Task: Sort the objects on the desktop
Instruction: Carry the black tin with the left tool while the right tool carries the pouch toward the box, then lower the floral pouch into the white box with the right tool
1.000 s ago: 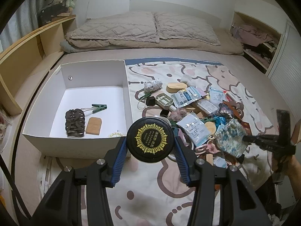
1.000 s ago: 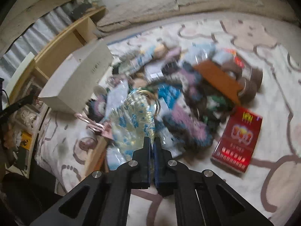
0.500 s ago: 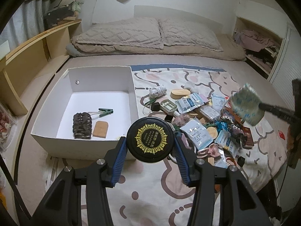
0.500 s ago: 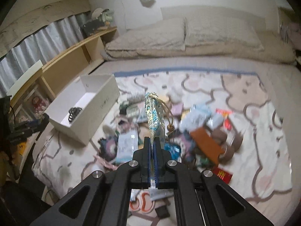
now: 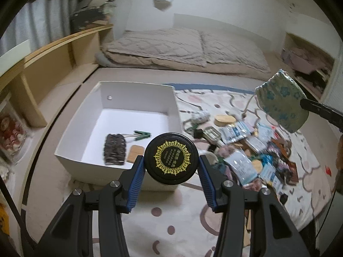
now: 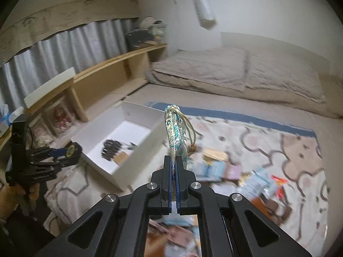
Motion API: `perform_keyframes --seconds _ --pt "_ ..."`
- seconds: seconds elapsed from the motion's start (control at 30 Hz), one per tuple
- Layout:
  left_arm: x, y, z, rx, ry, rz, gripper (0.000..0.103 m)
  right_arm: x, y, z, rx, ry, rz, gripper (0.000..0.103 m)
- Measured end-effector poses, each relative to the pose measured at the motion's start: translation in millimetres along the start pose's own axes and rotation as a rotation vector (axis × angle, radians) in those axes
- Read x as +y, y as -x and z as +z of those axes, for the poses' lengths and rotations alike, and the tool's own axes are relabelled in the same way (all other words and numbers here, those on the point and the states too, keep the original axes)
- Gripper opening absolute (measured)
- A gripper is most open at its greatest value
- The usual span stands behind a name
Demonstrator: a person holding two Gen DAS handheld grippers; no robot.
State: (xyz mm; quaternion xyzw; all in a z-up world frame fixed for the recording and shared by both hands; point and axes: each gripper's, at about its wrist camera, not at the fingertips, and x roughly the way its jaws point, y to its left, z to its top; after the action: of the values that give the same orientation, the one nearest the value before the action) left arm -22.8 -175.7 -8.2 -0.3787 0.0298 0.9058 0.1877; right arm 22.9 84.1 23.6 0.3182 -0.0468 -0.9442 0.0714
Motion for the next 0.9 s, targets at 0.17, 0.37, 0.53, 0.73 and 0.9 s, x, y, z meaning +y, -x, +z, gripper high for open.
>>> perform_keyframes --seconds 0.17,0.37,0.53,0.73,0.9 --pt "25.7 2.6 9.5 -0.04 0.047 0.064 0.05 31.1 -29.7 19.8 -0.007 0.018 0.085 0.003" --pt "56.2 -4.0 15.6 -0.047 0.111 0.108 0.05 60.4 -74.5 33.3 0.02 0.029 0.149 0.003" --pt "71.0 -14.0 14.2 -0.033 0.137 0.115 0.05 77.4 -116.4 40.8 0.047 0.036 0.17 0.003" --pt "73.9 -32.0 21.1 -0.017 0.128 0.129 0.05 91.3 -177.1 53.2 0.102 0.056 0.161 0.003" --pt "80.0 -38.4 25.6 -0.021 0.115 0.132 0.05 100.7 -224.5 61.0 0.138 0.075 0.153 0.003"
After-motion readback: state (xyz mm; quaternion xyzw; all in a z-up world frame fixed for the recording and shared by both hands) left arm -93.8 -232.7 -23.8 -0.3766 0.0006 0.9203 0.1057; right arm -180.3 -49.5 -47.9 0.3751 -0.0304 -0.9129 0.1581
